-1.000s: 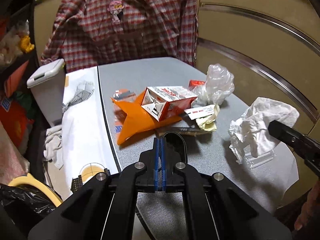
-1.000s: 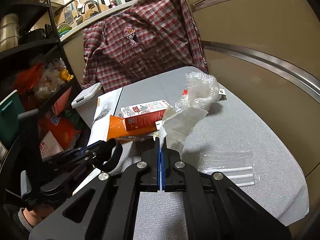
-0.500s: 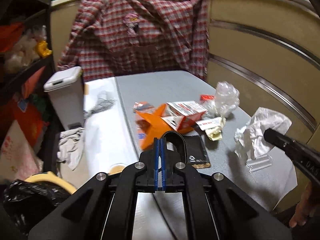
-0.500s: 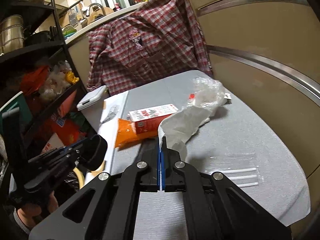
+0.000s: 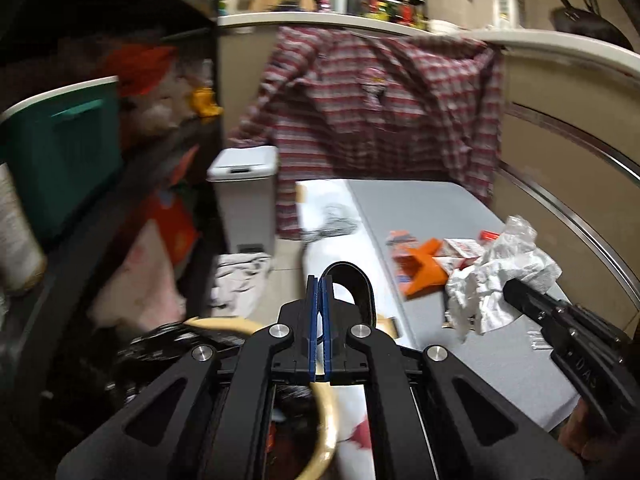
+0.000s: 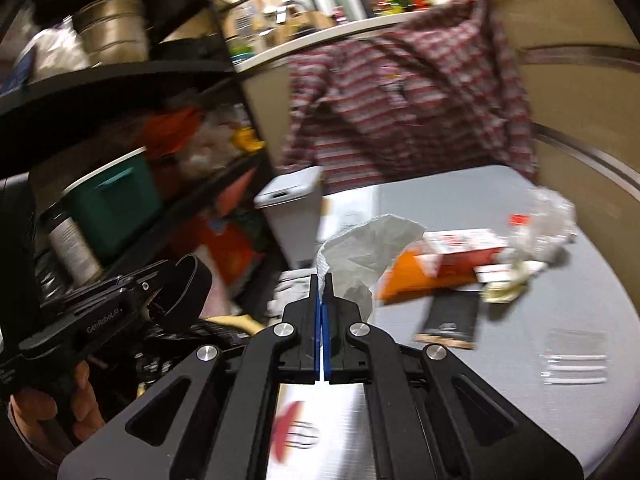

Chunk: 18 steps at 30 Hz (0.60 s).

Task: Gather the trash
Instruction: 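Carry the tissue over the bin and open the right gripper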

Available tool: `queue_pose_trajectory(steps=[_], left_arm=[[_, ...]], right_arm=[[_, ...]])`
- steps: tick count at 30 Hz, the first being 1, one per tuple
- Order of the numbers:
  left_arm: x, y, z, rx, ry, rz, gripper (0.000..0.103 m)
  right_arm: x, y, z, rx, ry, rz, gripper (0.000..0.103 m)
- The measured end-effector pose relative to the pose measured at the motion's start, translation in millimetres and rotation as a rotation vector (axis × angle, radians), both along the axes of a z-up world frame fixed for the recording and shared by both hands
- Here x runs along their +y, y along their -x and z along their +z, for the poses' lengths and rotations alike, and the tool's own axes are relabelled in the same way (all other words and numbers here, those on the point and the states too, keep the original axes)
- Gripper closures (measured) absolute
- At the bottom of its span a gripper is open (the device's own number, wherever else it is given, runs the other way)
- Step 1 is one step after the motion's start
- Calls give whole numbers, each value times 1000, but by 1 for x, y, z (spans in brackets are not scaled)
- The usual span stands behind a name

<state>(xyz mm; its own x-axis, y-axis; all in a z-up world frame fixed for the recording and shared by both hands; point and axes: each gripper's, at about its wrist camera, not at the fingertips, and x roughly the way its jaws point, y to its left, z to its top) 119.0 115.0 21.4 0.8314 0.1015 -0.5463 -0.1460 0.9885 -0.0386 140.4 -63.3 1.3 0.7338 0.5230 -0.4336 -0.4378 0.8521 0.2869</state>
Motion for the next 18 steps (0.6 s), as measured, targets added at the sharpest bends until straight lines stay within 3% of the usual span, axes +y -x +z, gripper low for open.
queue_pose_trajectory(steps=[9, 18], left_arm=[[59, 45, 12, -31, 1, 137, 101], [98, 60, 8, -31, 0, 222, 101]], right_arm=[[73, 19, 4, -22, 19, 175, 102], [129, 27, -12, 3, 53, 306, 102]])
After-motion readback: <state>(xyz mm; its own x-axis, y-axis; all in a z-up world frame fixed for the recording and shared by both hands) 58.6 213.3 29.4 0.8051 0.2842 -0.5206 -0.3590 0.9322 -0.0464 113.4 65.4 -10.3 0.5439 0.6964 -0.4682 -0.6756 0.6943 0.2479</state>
